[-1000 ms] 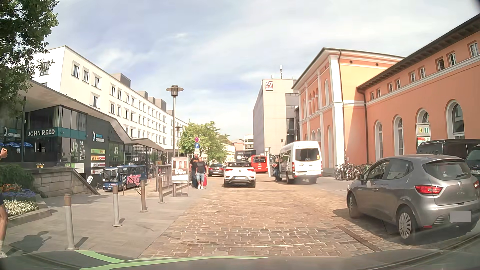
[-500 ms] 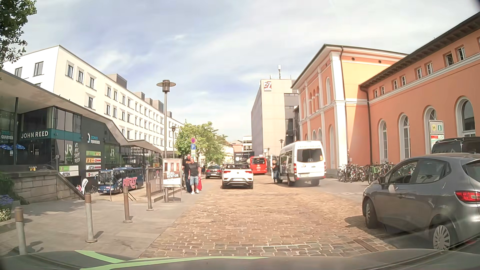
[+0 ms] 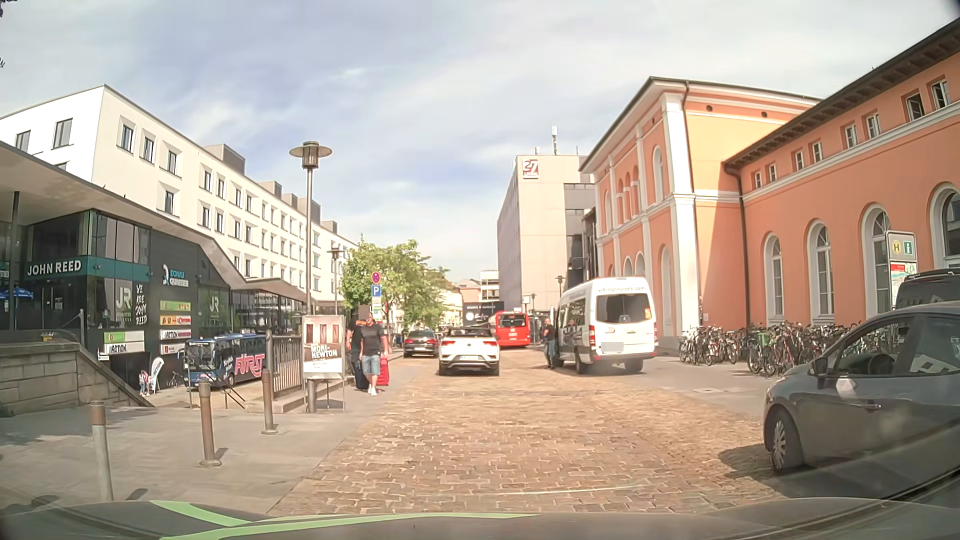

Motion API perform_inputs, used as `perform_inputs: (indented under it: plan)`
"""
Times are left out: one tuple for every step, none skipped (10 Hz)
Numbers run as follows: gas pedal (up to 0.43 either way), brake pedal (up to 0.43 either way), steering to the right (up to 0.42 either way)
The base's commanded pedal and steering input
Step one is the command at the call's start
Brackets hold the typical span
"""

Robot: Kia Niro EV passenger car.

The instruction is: Follow the waypoints while adhering to traffic rules and regulations

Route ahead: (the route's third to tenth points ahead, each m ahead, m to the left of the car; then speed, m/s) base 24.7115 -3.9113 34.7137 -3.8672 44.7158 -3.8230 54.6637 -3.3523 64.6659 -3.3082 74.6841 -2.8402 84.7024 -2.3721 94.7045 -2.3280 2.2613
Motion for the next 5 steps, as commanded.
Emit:
perform_inputs:
  plan:
    - [0.000,0.000,0.023]
    - [0.000,0.000,0.019]
    - [0.000,0.000,0.016]
    - [0.000,0.000,0.014]
    - [0.000,0.000,0.011]
